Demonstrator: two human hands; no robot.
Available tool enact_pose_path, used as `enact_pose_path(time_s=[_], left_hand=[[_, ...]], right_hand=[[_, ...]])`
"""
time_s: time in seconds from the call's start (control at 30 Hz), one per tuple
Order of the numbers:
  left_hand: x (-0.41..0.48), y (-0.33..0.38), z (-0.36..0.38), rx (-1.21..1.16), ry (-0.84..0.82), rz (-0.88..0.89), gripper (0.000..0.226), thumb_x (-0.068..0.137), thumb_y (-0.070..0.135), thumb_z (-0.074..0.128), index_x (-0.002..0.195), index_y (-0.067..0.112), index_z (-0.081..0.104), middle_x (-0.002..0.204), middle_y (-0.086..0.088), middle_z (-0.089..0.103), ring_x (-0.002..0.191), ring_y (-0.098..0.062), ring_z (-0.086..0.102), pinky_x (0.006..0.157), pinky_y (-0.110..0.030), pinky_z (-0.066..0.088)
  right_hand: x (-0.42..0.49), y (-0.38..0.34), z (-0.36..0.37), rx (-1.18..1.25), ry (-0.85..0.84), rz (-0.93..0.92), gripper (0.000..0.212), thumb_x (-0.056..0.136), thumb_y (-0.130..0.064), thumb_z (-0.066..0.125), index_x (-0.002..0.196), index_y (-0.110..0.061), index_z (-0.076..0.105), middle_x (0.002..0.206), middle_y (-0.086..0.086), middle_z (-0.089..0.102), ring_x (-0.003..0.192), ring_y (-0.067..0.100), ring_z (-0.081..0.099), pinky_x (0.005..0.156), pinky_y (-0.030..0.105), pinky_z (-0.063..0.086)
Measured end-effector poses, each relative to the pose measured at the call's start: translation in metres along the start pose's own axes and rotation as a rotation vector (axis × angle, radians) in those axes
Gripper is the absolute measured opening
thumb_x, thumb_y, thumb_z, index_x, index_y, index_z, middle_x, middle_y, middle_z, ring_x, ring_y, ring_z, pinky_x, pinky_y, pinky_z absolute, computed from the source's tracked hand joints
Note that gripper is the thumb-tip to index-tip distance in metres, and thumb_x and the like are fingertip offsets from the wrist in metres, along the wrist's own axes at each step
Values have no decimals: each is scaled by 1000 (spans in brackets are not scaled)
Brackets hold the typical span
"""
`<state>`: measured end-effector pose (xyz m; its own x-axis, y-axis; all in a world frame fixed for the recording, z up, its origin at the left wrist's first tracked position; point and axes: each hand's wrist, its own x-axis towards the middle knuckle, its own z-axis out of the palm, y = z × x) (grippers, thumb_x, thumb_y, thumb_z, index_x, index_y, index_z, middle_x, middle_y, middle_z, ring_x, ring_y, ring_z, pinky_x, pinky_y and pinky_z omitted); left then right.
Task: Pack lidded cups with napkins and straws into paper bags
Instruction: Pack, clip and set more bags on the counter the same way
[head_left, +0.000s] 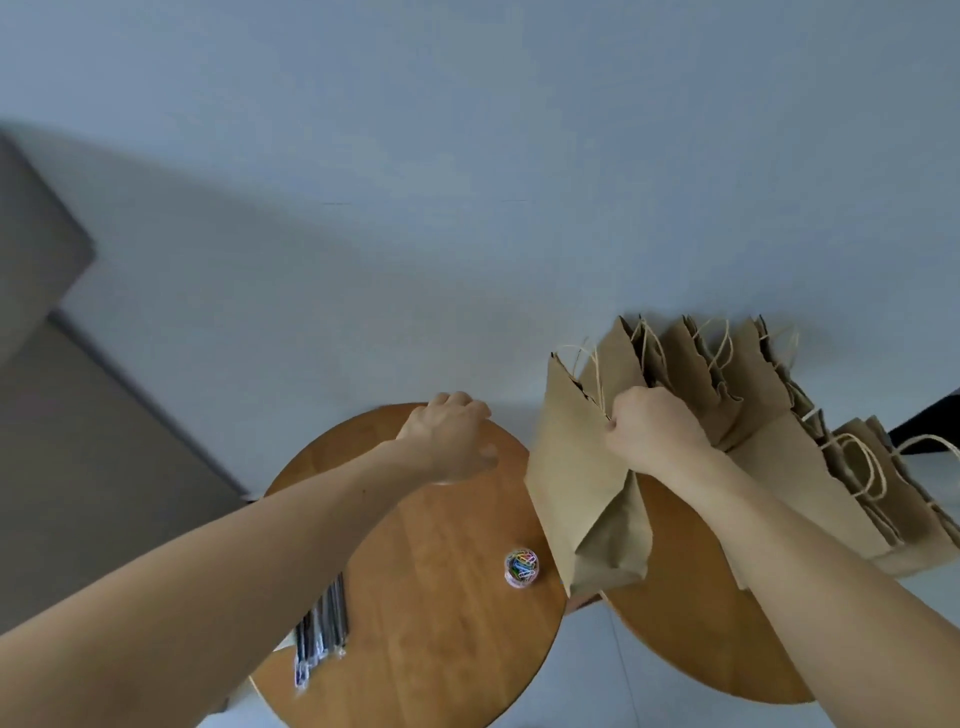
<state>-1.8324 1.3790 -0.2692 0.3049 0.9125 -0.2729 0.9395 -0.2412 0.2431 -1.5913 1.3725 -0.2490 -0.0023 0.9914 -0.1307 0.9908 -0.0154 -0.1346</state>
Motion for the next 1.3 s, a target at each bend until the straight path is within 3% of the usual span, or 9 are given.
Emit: enact_pose_path(time_s=[0.3,0.5,0.7,0.8,0.93,1.0,1.13,1.23,1.3], left_hand=[[-40,-122,-8,-51,44,-146,63,88,45,53,145,21,39,142,-5,45,130,-26,40,102,-44,40],[-65,-184,7,-119,-7,-189,56,87,43,54,136,17,48,136,-7,48,127,-29,42,100,-43,42],[-74,-203,30,-113,-102,-175,50,90,42,54,128,12,50,131,-10,49,125,-31,43,101,-44,42],[-73,-199,42,-108,-144,-161,47,89,42,53,126,12,50,126,-10,50,120,-31,45,99,-43,42],[-66,-185,55,-107,-187,-165,60,87,47,55,138,16,44,131,-7,49,124,-29,44,100,-46,44],[-62,-177,62,-94,-204,-184,68,84,53,57,141,19,42,135,-5,48,125,-27,43,101,-47,43],[-50,-159,75,-43,-222,-249,76,80,68,54,138,19,44,134,-3,53,121,-25,48,101,-45,42],[-40,-144,82,-87,-208,-355,73,81,72,49,131,18,48,123,-3,58,111,-24,54,93,-42,48],[-33,-137,85,-107,-199,-421,66,84,68,50,127,18,49,116,-3,61,104,-23,58,87,-40,51]], right_hand=[[26,-148,39,41,-39,-68,29,79,-7,53,55,-13,38,51,1,38,45,17,35,40,25,21],[25,-210,97,5,-69,-153,29,91,-11,50,64,-17,42,60,-2,44,59,21,52,50,27,37],[-2,-229,150,85,-173,-70,18,92,-17,45,75,-14,48,71,1,56,71,24,62,55,29,42],[-14,-220,165,140,-246,-97,24,92,-33,48,79,-14,54,78,2,64,74,22,65,61,33,52],[-11,-201,164,175,-361,-150,51,80,-76,43,73,-26,54,67,-6,62,61,9,59,56,30,48],[-3,-190,162,205,-362,-152,57,80,-81,41,81,-27,58,69,-7,65,64,8,62,60,29,52],[10,-180,162,244,-389,-191,48,85,-71,49,103,-27,61,86,-11,65,79,11,63,65,28,51],[16,-181,165,352,-400,-179,27,92,-52,52,94,-26,58,84,-7,65,76,14,62,65,31,51],[19,-181,168,432,-436,-164,12,92,-39,55,88,-28,53,79,-7,62,69,11,58,55,24,43]])
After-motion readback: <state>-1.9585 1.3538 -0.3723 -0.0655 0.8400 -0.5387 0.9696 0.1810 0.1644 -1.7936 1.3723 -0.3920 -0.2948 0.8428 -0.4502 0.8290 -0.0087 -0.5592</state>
